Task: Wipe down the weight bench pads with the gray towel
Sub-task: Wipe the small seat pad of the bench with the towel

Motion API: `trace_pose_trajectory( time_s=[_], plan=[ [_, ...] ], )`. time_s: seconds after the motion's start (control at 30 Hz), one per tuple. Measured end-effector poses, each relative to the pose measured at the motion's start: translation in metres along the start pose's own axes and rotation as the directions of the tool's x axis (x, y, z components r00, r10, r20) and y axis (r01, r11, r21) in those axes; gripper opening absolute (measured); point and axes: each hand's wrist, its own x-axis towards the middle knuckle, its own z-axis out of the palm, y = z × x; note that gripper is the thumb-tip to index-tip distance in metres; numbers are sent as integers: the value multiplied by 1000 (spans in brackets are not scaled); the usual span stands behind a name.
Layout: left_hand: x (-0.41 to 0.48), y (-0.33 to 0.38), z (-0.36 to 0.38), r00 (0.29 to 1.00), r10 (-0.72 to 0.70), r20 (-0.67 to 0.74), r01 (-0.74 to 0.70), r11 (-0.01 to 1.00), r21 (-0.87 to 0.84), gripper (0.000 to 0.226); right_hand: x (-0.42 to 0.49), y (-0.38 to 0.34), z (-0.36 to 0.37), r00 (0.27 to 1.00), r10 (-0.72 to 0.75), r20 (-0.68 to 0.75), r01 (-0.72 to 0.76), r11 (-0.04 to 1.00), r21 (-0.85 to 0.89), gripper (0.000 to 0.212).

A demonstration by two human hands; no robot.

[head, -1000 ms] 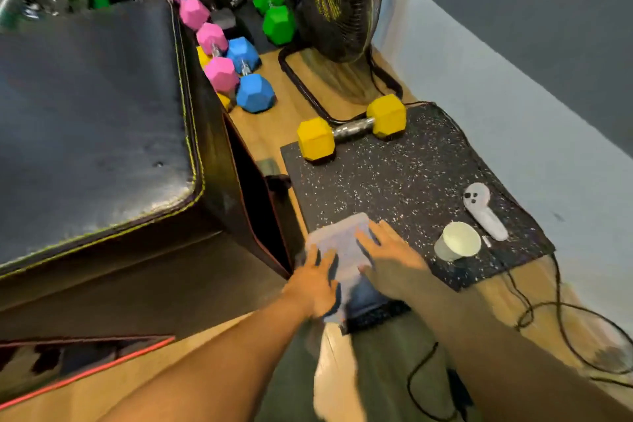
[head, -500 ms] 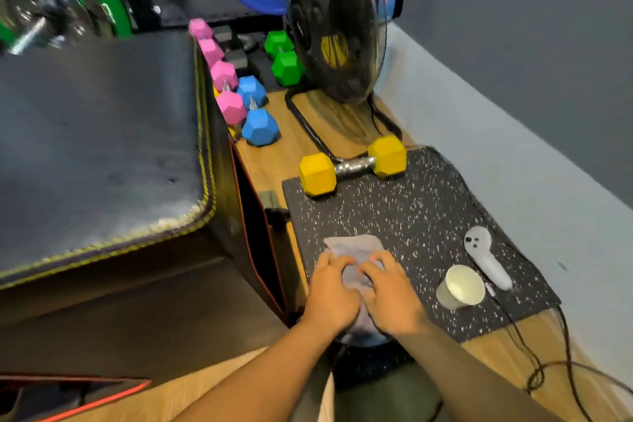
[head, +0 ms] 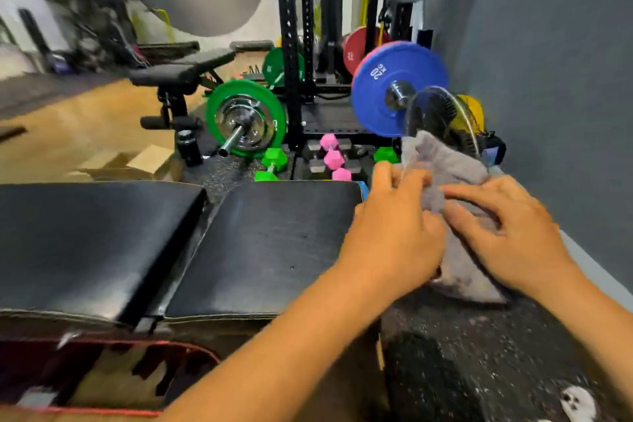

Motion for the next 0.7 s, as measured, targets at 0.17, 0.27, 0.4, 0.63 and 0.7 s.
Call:
trace_pose_trajectory(
  time_s=[0.17, 0.27, 0.4, 0.63, 0.7],
  plan=[
    [-49, -74, -80, 947, -313, 76, 214, 787, 578, 48, -7, -74, 58, 918, -62, 393, 156, 965, -211, 47],
    [-88, -120, -56, 869, -450, 207, 191, 691, 698, 68, -35, -85, 103, 794, 2, 608, 280, 886, -369, 60],
    [-102, -148, -34, 928, -307, 212, 148, 825, 546, 83, -47, -81, 127, 752, 5, 660, 248, 924, -290, 89],
    [-47, -157, -13, 907, -326, 266, 167, 858, 485, 63, -4, -46, 143, 762, 106, 639, 162, 924, -345, 67],
    [-15, -163, -2, 896, -337, 290, 167, 859, 484, 61, 26, -28, 152, 776, 126, 618, 144, 919, -368, 61]
  ],
)
